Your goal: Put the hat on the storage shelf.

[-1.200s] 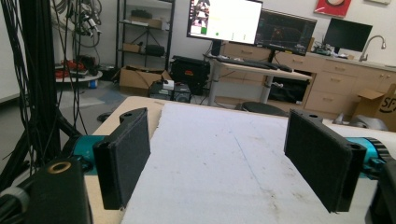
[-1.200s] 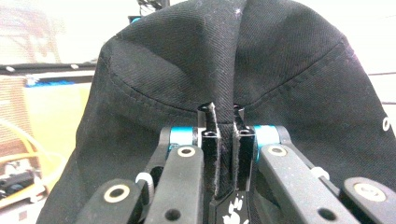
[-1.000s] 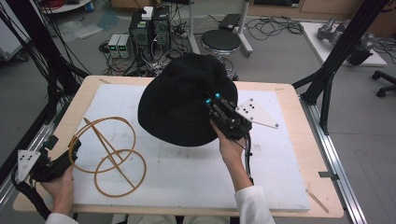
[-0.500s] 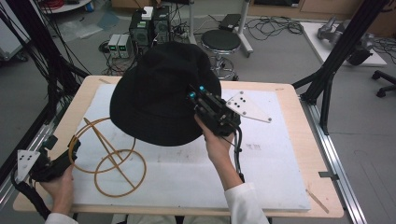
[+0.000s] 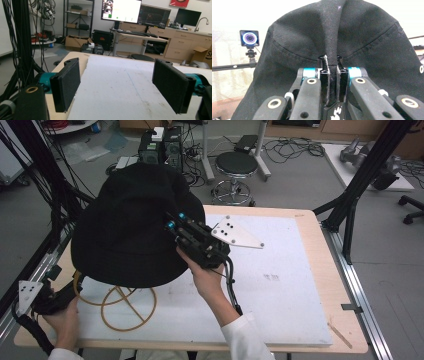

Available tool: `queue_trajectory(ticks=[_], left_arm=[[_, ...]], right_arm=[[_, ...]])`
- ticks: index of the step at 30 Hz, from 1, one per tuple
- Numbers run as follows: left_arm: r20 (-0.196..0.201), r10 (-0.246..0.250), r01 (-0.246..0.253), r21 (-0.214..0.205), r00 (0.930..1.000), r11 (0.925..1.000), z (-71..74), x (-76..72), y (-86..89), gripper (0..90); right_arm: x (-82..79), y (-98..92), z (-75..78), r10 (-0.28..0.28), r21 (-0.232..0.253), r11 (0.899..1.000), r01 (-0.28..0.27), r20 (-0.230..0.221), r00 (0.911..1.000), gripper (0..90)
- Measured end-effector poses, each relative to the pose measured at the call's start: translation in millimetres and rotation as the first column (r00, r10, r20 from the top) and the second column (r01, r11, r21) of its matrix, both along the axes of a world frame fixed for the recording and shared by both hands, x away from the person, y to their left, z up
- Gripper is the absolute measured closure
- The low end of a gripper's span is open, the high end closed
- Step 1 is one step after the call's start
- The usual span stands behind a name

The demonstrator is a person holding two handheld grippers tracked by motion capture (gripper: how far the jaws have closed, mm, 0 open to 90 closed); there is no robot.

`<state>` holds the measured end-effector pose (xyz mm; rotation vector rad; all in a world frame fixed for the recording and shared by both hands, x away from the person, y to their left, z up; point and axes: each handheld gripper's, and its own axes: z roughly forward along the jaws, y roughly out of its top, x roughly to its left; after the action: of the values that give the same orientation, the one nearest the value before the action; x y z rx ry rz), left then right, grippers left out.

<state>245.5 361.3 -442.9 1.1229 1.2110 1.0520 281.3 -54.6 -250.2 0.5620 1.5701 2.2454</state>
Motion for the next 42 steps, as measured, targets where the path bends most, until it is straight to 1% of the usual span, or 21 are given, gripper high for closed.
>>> queue_trajectory(ticks=[4, 8, 9, 11, 14, 17, 18, 19, 22, 27, 29, 39, 42], left_arm=[[0.001, -0.001, 0.001, 0.0, 1.0, 1.0, 0.0, 0.1, -0.1, 22.8], [0.001, 0.001, -0.001, -0.003, 1.0, 1.0, -0.1, 0.0, 0.8, 22.8], [0.003, 0.005, -0.005, -0.01, 1.0, 0.9999, -0.2, 0.4, 0.7, 22.8], [-0.007, 0.004, -0.004, -0.006, 1.0, 1.0, -0.5, 0.4, 1.8, 22.8], [-0.003, 0.005, -0.005, -0.012, 1.0, 0.9999, -0.5, 0.0, 2.1, 22.8], [-0.003, 0.005, -0.005, -0.007, 1.0, 1.0, -0.5, 0.0, 2.4, 22.8], [-0.004, 0.005, -0.005, -0.008, 1.0, 1.0, -0.7, 0.1, 2.3, 22.8], [-0.005, 0.003, -0.003, -0.013, 1.0, 0.9999, -0.8, 0.2, 2.0, 22.8], [-0.004, 0.004, -0.004, -0.011, 1.0, 0.9999, -0.7, -0.2, 2.1, 22.8], [-0.003, 0.007, -0.007, -0.013, 1.0, 0.9999, -0.4, -1.0, 2.7, 22.8], [-0.003, 0.008, -0.008, -0.013, 1.0, 0.9999, -0.4, -1.0, 3.0, 22.8], [-0.004, 0.016, -0.016, -0.026, 0.9999, 0.9995, -0.8, -1.0, 5.2, 22.8], [-0.005, 0.014, -0.014, -0.022, 0.9999, 0.9997, -0.7, -1.0, 5.2, 22.8]], right_arm=[[-3.6, 11.5, 4.8, 0.029, -0.001, 1.0, -0.029, 0.01, 0.9995, 86.0], [-6.0, 24.9, 8.1, 0.061, -0.018, 0.998, -0.06, 0.013, 0.9981, 86.0], [-6.9, 28.7, 8.3, 0.069, -0.022, 0.997, -0.069, 0.011, 0.9975, 86.0], [-7.7, 35.7, 8.2, 0.083, -0.027, 0.996, -0.083, 0.012, 0.9965, 86.0], [-9.4, 49.0, 6.6, 0.113, -0.054, 0.992, -0.112, 0.014, 0.9935, 86.0], [-12.3, 60.4, 3.8, 0.143, -0.095, 0.985, -0.142, 0.005, 0.9897, 86.0], [-13.1, 63.1, 2.7, 0.15, -0.106, 0.983, -0.149, 0.004, 0.9887, 86.0], [-14.3, 67.1, 0.7, 0.155, -0.128, 0.98, -0.153, 0.004, 0.9879, 86.0], [-17.9, 75.0, -6.1, 0.162, -0.164, 0.973, -0.162, -0.011, 0.9867, 86.0], [-20.0, 82.6, -20.0, 0.174, -0.2, 0.964, -0.178, -0.037, 0.9841, 85.9], [-19.7, 83.8, -25.2, 0.174, -0.207, 0.962, -0.18, -0.048, 0.9836, 85.9], [-19.4, 81.9, -45.1, 0.195, -0.218, 0.952, -0.215, -0.108, 0.9748, 85.7], [-19.3, 80.7, -48.1, 0.206, -0.205, 0.952, -0.229, -0.127, 0.9703, 85.7]])
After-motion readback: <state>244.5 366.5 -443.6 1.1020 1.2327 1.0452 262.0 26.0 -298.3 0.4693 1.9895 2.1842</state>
